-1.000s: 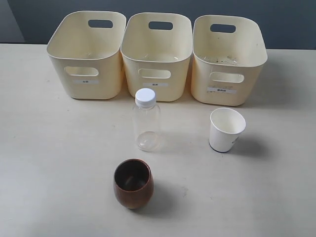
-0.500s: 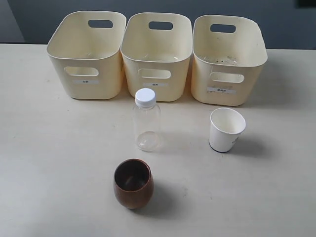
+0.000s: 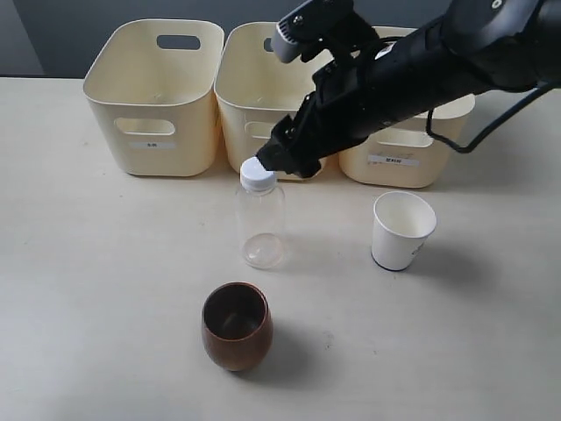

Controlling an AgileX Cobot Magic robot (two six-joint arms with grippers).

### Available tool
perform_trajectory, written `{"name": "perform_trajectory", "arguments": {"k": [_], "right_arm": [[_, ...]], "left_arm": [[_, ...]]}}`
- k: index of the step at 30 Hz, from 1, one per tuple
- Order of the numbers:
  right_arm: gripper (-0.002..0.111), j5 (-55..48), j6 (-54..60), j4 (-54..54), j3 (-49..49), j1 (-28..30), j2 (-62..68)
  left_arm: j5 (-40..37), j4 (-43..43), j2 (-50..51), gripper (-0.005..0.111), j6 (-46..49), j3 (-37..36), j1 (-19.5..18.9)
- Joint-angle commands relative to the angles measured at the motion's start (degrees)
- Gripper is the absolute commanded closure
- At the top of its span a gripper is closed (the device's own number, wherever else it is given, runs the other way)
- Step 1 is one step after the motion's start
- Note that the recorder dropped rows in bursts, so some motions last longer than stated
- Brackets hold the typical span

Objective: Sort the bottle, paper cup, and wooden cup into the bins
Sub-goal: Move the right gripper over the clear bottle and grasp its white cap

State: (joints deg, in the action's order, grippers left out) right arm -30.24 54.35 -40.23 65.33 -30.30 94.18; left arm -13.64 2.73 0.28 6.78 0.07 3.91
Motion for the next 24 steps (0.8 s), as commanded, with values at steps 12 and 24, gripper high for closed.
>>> {"name": "perform_trajectory", "arguments": {"k": [12, 24], "right_arm": [[0.03, 1.1, 3.1, -4.0, 0.4, -2.5, 3.3], [0.03, 2.4, 5.5, -5.7, 1.2, -2.5, 5.7]], "left_arm": [[0.0, -0.1, -0.3, 0.107, -0.2, -0.1, 0.3], [0.0, -0.1, -0.3, 0.107, -0.2, -0.1, 0.3]]}}
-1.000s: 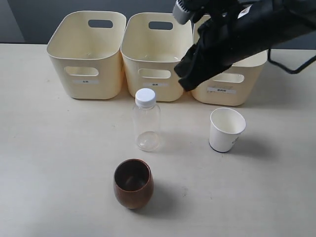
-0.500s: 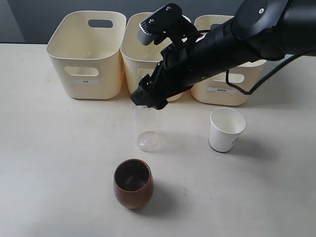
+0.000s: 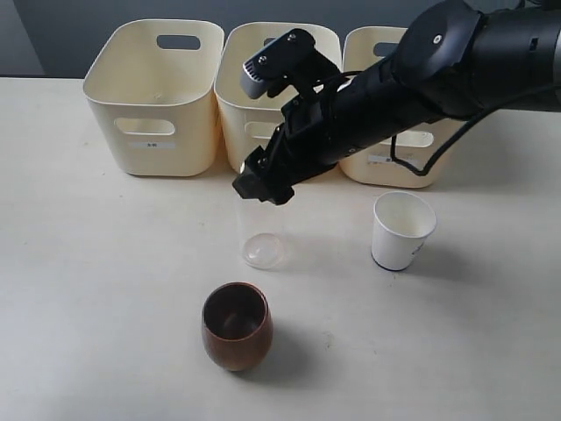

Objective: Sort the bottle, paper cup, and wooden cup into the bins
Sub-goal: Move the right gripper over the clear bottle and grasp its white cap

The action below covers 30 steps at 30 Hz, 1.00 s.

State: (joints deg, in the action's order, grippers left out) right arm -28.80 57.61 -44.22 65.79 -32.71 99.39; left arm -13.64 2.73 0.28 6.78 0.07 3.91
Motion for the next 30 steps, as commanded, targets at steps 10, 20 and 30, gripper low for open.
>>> {"name": "perform_trajectory", "arguments": {"k": [10, 20, 30], "right_arm": [[0.03, 1.2, 3.2, -2.8, 2.4, -0.1, 3.6], [0.051, 1.9, 3.2, -2.8, 2.4, -0.1, 3.6], [0.109, 0.3, 4.8, -1.4, 2.4, -0.1, 3.6]], "left_arm": [[0.0, -0.1, -0.3, 0.107, -0.2, -0.1, 0.3], [0.0, -0.1, -0.3, 0.107, -0.2, -0.1, 0.3], [0.0, -0.1, -0.3, 0.107, -0.2, -0.1, 0.3]]}}
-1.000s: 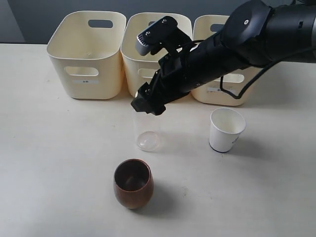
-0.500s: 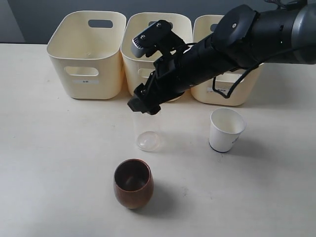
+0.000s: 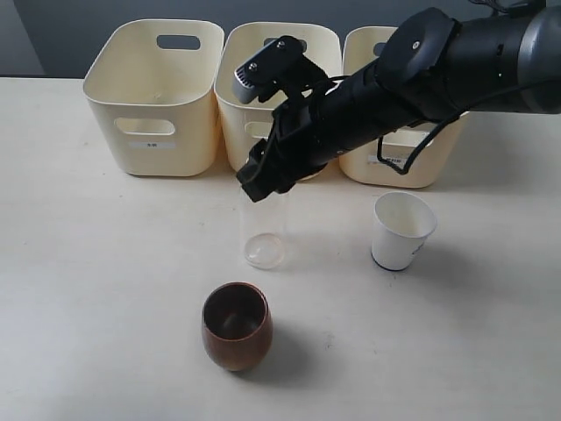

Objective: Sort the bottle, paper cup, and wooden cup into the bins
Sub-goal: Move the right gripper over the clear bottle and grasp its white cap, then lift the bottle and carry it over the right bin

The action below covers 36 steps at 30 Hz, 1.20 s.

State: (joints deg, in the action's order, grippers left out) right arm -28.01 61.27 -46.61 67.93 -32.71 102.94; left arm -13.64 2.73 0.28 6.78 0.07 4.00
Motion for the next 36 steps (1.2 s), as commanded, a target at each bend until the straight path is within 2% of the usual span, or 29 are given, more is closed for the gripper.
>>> {"name": "perform_trajectory", "arguments": {"k": [1, 6, 13, 19, 23, 32, 34, 36], "right_arm": [[0.109, -0.5, 1.3, 1.0, 0.3, -0.1, 0.1], [0.109, 2.2, 2.8, 1.1, 0.3, -0.1, -1.3], [0.109, 4.3, 3.3, 3.6, 0.3, -0.1, -10.6], [0.109, 7.4, -2.2, 12.8, 0.3, 0.1, -21.0], [0.109, 9.2, -13.0, 27.3, 0.3, 0.1, -26.6], [0.109, 7.7, -63.6, 83.4, 0.4, 0.8, -24.3], [0.109, 7.7, -69.6, 88.9, 0.6, 1.7, -21.6], [0.109, 7.7, -72.0, 90.2, 1.9, 3.8, -18.2]], "left_arm": [[0.0, -0.1, -0.3, 0.107, -0.2, -0.1, 0.2], [0.0, -0.1, -0.3, 0.107, -0.2, -0.1, 0.2], [0.0, -0.1, -0.3, 0.107, -0.2, -0.1, 0.2], [0.0, -0.1, -0.3, 0.107, -0.2, -0.1, 0.2], [0.0, -0.1, -0.3, 0.107, -0.2, -0.1, 0.2], [0.0, -0.1, -0.3, 0.107, -0.2, -0.1, 0.2], [0.0, -0.1, -0.3, 0.107, -0.2, -0.1, 0.2], [0.0, -0.1, -0.3, 0.107, -0.2, -0.1, 0.2]]}}
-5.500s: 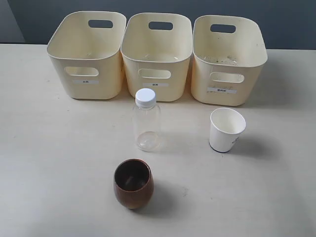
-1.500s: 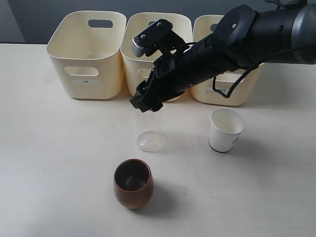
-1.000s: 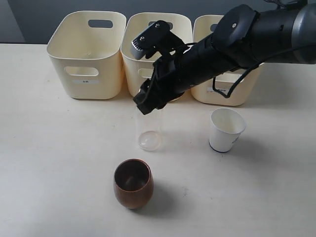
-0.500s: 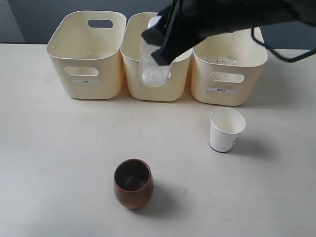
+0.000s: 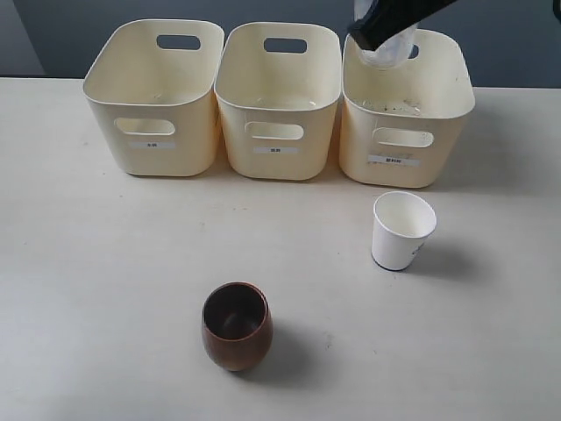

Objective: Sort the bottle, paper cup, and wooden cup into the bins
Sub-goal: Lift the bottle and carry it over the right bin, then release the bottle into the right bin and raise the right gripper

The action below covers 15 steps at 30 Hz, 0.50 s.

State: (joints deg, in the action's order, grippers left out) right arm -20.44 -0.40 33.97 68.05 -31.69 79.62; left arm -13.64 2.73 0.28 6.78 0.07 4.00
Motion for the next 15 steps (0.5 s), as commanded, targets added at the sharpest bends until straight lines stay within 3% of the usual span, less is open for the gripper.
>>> {"name": "perform_trajectory", "arguments": {"k": [1, 15], "right_arm": [[0.109, 0.2, -10.3, 9.3, 2.6, 3.7, 7.0], [0.109, -1.1, -10.1, 9.6, 13.0, 7.7, 28.2]], "left_arm": [[0.0, -0.1, -0.3, 0.107, -0.2, -0.1, 0.2], [0.0, -0.1, -0.3, 0.107, -0.2, -0.1, 0.2]]}}
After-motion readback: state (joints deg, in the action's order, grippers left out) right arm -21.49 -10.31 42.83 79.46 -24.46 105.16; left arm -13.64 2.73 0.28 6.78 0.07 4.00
